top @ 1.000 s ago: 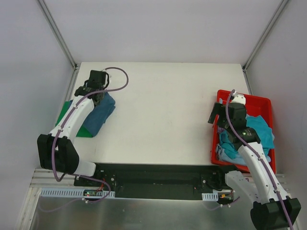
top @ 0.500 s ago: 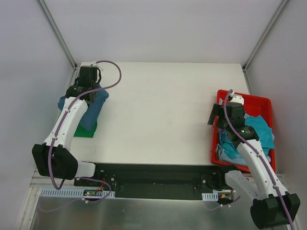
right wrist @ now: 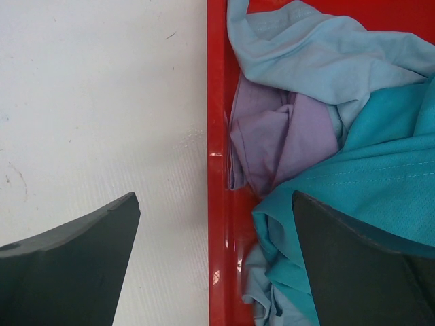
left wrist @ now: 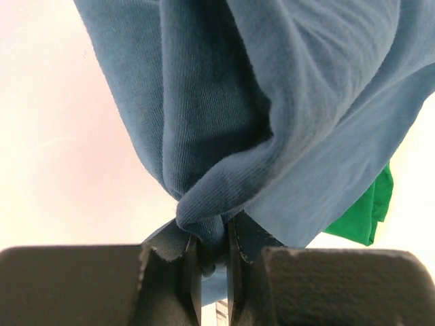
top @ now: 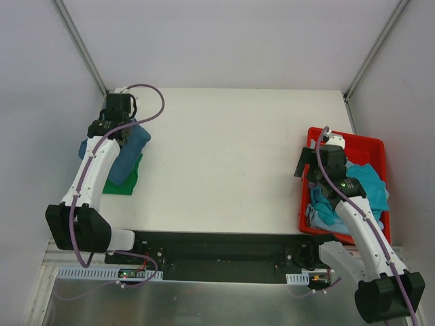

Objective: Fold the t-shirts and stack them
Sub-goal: Put the neatly folded tshirt into the corner of the board with the left arm

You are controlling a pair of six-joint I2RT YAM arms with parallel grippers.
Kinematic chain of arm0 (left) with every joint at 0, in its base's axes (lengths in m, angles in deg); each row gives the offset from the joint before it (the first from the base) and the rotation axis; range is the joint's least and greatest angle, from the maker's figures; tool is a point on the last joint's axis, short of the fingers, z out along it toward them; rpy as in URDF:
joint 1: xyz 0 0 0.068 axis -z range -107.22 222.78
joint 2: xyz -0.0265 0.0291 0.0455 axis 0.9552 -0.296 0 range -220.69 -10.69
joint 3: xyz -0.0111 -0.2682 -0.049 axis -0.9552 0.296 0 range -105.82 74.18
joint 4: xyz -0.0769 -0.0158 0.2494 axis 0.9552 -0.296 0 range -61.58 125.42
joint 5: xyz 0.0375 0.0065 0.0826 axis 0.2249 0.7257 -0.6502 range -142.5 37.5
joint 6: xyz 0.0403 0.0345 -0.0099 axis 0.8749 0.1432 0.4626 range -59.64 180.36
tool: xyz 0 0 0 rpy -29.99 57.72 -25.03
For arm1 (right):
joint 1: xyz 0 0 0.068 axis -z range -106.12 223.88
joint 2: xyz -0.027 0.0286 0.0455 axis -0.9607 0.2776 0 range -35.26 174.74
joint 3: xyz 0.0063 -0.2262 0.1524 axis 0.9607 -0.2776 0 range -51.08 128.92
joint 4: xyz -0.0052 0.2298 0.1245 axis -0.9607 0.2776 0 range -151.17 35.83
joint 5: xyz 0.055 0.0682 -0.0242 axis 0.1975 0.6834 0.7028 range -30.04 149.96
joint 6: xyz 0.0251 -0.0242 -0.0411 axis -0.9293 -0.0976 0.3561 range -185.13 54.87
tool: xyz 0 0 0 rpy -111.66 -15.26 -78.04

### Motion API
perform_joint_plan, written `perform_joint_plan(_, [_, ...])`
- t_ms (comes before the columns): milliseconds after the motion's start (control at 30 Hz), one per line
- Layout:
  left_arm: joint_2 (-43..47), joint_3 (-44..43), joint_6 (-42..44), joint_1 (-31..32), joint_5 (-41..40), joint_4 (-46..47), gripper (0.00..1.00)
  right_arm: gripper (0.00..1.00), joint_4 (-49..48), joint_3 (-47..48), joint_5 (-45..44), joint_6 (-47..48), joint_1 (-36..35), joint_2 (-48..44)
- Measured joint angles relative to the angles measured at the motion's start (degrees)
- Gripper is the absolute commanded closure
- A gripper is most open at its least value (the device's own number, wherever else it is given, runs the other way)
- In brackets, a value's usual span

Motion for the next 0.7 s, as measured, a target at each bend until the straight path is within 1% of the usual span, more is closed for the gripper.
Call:
perform_joint_plan(200, [-3.4,-3.8,-2.9,0.0,1.0,-2.9,1.00,0.04,0.0,0.0,0.0,0.0,0.0,0.3])
perform_joint_plan(433, [-3.6,-9.6,-5.5,0.0,1.6,-7.0,1.00,0.04,0.0,0.3,0.1,0.0,0.0,0.9])
perform_joint_plan(700, [-2.6,-9.9,-8.5,0.0,3.1,-9.9,1.00,0.04,0.0,0.3,0.7,0.0,0.0,1.2])
